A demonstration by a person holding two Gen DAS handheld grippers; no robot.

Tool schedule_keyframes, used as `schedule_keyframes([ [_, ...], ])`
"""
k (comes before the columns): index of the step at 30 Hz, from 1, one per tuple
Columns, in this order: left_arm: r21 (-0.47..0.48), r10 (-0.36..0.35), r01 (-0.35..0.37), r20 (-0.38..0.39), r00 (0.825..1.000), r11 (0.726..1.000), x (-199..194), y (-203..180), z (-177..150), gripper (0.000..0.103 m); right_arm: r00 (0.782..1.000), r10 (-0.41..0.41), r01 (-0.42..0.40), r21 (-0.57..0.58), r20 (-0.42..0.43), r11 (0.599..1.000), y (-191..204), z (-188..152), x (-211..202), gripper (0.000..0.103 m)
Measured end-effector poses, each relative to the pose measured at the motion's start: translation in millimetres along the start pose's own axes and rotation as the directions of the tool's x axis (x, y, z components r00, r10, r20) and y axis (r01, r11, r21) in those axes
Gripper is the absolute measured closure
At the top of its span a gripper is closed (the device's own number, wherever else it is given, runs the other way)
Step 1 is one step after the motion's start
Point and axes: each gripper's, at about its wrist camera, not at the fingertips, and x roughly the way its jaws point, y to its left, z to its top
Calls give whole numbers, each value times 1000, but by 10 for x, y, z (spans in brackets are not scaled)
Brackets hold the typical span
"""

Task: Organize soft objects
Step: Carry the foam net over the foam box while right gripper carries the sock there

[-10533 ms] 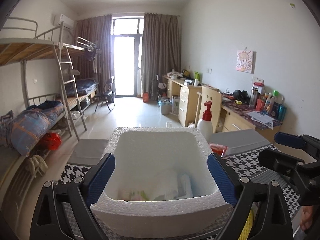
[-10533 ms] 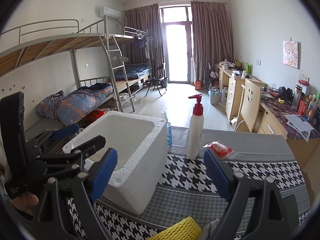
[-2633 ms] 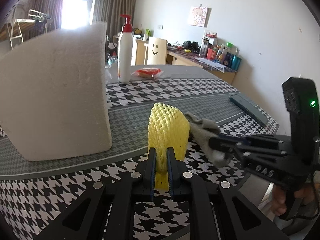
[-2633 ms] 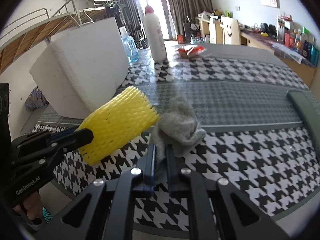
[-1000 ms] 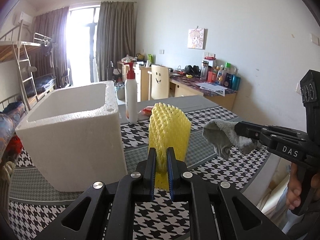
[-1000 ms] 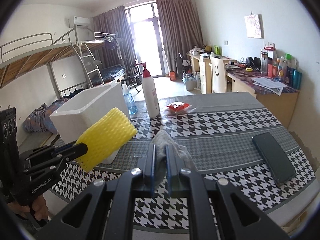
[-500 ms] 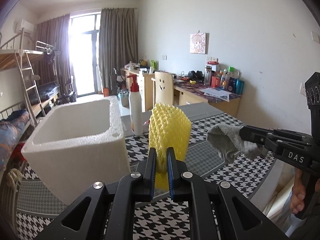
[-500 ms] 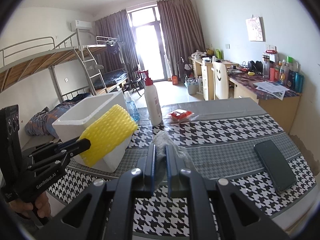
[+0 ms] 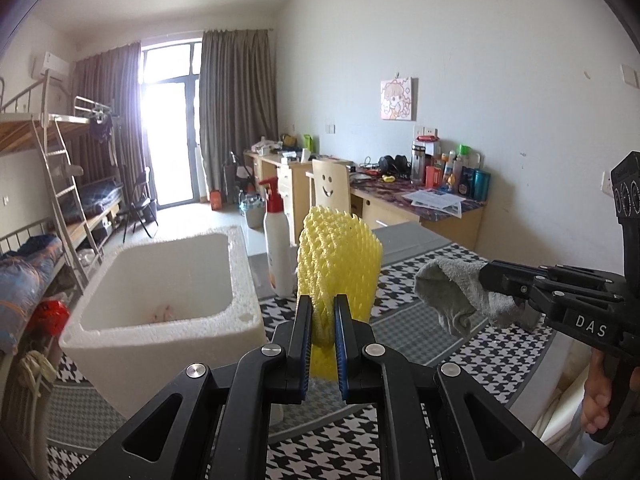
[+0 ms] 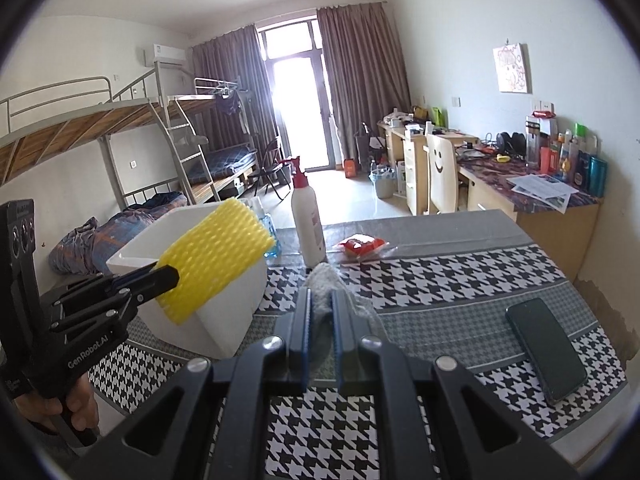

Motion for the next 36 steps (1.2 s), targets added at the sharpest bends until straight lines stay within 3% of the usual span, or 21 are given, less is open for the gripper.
schedule_keyframes([
  [22, -17, 86, -85, 64, 994, 996, 32, 195, 291, 92, 999, 13, -11, -29, 49, 1000, 167, 331, 57, 91],
  [36, -34, 168, -166, 89, 982, 986, 9, 363, 395, 92, 996, 53, -47, -74, 73, 996, 355, 529, 114, 91],
])
